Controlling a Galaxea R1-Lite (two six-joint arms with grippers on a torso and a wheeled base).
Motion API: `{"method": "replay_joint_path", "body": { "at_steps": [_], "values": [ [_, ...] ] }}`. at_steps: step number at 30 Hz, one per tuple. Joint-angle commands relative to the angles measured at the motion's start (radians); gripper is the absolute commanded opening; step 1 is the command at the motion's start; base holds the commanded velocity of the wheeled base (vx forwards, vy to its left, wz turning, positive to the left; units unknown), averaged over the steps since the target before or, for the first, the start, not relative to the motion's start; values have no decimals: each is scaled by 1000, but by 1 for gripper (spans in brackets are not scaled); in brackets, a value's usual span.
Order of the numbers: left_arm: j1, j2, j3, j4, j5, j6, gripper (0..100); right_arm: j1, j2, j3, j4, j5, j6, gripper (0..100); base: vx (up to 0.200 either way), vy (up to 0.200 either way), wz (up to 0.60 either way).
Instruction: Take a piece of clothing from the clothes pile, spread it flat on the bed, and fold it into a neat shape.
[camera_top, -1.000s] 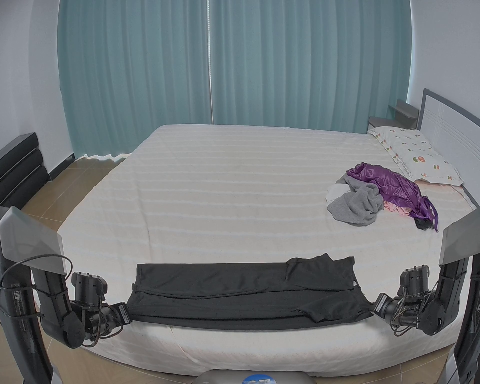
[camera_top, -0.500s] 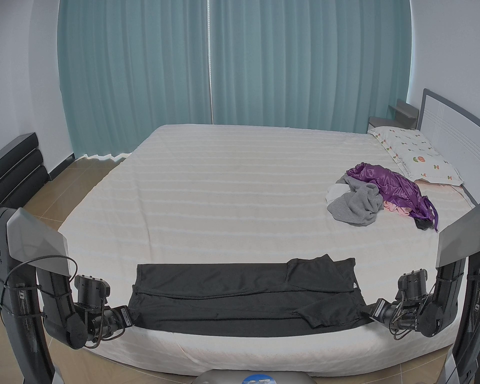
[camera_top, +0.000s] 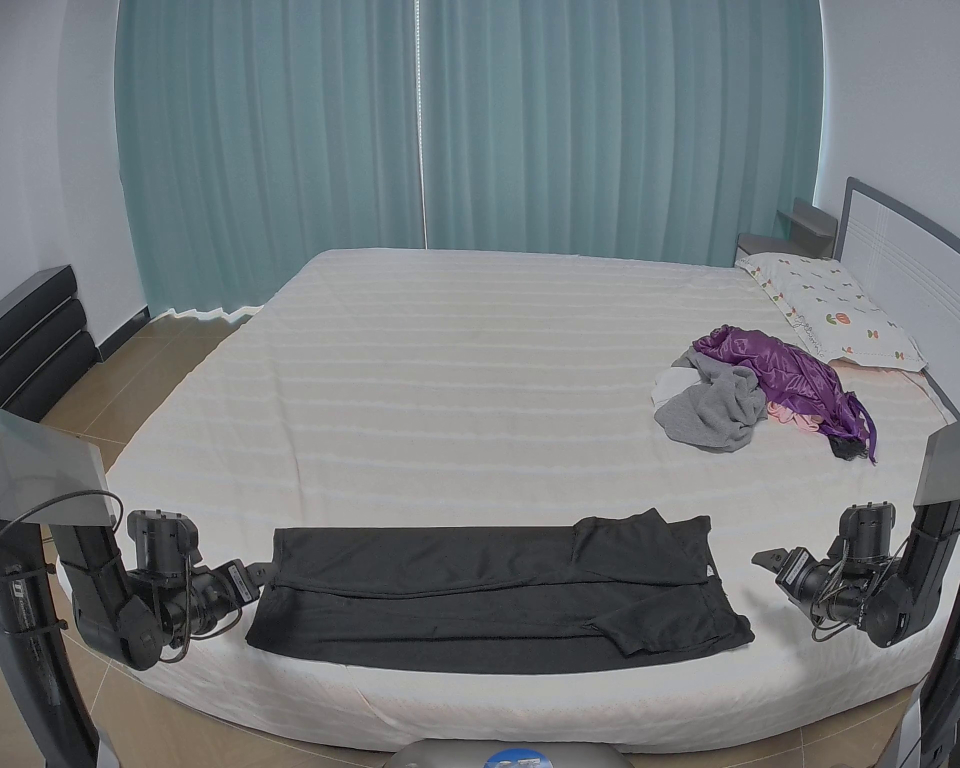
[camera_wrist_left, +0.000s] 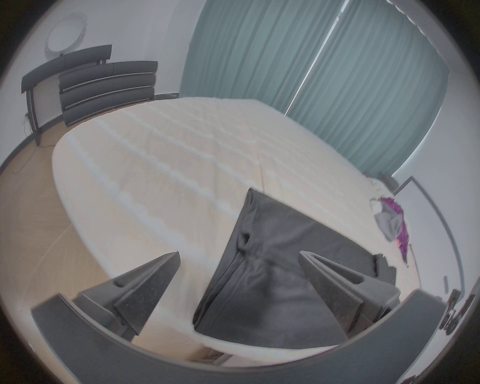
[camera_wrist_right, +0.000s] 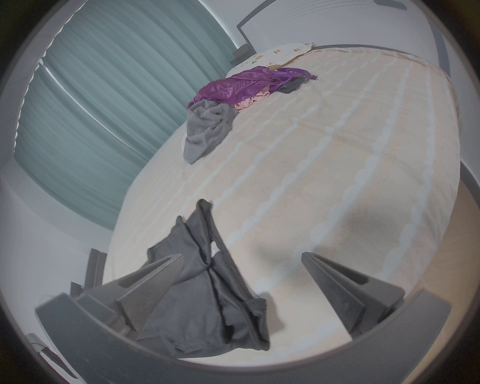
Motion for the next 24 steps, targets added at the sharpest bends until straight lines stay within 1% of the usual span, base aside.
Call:
{"method": "replay_joint_path", "body": {
  "at_steps": [1, 4, 6, 8, 12, 19, 20, 22, 23, 24],
  "values": [
    [3, -20, -120, 45, -33, -44, 100, -3, -35, -20, -2, 44, 62, 100, 0, 0, 0],
    [-17, 51, -207, 125, -31, -48, 100, 13, -37, -26, 0, 57, 108, 100, 0, 0, 0],
    [-23, 77, -230, 151, -31, -55, 100, 23, -37, -26, 0, 65, 119, 100, 0, 0, 0],
    [-26, 89, -235, 154, -31, -61, 100, 26, -37, -26, 0, 70, 124, 100, 0, 0, 0],
    [-43, 107, -233, 160, -30, -68, 100, 36, -41, -39, 0, 79, 160, 100, 0, 0, 0],
    [-48, 149, -273, 160, -11, -70, 100, 91, -38, -43, 0, 79, 183, 100, 0, 0, 0],
    [-46, 149, -276, 159, -8, -71, 0, 102, -37, -47, 0, 79, 183, 100, 0, 0, 0],
    [-46, 147, -278, 159, -4, -76, 0, 112, -33, -52, 1, 79, 183, 100, 0, 0, 0],
    [-48, 141, -286, 157, 10, -94, 0, 145, -20, -69, 9, 77, 185, 100, 0, 0, 0],
    [-48, 140, -289, 157, 19, -105, 0, 155, -7, -84, 14, 77, 186, 100, 0, 0, 0]
  ]
}}
